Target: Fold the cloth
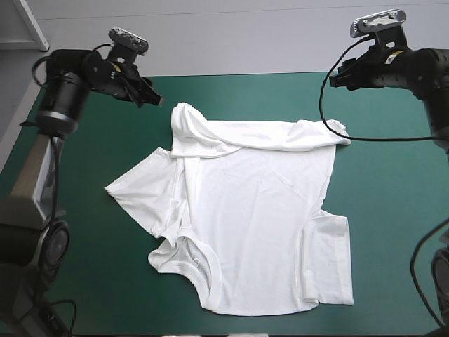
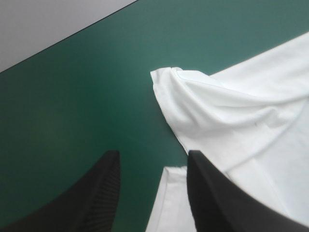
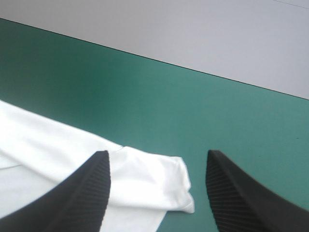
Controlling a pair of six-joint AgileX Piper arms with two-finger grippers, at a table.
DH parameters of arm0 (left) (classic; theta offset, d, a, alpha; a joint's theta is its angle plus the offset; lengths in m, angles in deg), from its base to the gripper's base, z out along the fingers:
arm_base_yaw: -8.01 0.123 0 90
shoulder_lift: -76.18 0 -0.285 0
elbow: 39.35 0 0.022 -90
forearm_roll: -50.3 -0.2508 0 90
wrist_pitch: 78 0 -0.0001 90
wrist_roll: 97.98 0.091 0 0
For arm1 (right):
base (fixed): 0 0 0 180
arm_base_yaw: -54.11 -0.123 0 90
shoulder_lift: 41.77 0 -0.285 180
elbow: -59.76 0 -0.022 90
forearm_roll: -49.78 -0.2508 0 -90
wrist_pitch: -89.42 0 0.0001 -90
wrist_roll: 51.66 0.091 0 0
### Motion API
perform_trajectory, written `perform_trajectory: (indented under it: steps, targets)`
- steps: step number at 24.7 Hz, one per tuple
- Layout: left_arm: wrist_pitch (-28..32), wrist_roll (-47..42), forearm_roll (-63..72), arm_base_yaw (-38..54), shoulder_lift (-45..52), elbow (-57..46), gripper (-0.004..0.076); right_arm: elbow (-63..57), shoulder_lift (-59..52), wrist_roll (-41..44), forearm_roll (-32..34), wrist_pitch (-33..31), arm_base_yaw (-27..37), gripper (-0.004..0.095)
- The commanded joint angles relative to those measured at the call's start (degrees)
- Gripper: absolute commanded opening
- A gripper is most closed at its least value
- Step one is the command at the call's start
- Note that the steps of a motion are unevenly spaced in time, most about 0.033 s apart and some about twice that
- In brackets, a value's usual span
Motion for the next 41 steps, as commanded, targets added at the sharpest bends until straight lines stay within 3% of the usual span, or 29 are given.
perform_trajectory:
  steps: [1, 4, 12, 18, 23, 27, 33, 39, 41]
  targets:
    - [-5.4, -1.1, 0.6, -0.1, 8.4, 0.2, 0.0333, 2.1, -6.6, -0.8, -5.4, -5.7, 0.4, 0.0482]
    - [-7.6, -2.9, -0.4, -0.1, 13.8, -6.9, 0.0333, 2.1, -8.2, -0.7, -8.5, -14.6, 0.4, 0.0482]
    - [3.7, -12.1, -7.1, 2.1, 30.3, -38.9, 0.0333, -6.2, -12.2, 0.0, -16.8, -14.5, 0.3, 0.0482]
    - [11.1, -10.3, 2.8, 13.7, 34.2, -57.7, 0.0333, -12.9, -12.2, -1.6, -18.3, -14.4, 0.3, 0.0481]
    - [16.5, -2.5, 17.0, 20.5, 30.3, -62.0, 0.0333, -13.0, -12.2, -4.0, -20.0, -14.2, 0.3, 0.044]
    - [17.7, -0.9, 17.9, 20.8, 23.6, -62.0, 0.0333, -13.0, -12.2, -4.5, -21.3, -14.2, 0.3, 0.0441]
    - [28.5, 0.0, 18.9, 20.4, 15.2, -62.0, 0.0333, -13.0, -12.2, -4.6, -21.3, -13.6, 0.3, 0.0441]
    - [30.5, 1.9, 20.8, 16.0, 10.6, -62.0, 0.0331, -13.0, -12.2, -4.5, -20.3, -14.3, 0.3, 0.0441]
    - [30.3, 3.5, 20.6, 14.8, 10.6, -62.0, 0.026, -13.0, -12.2, -3.4, -18.2, -14.3, 0.3, 0.0427]
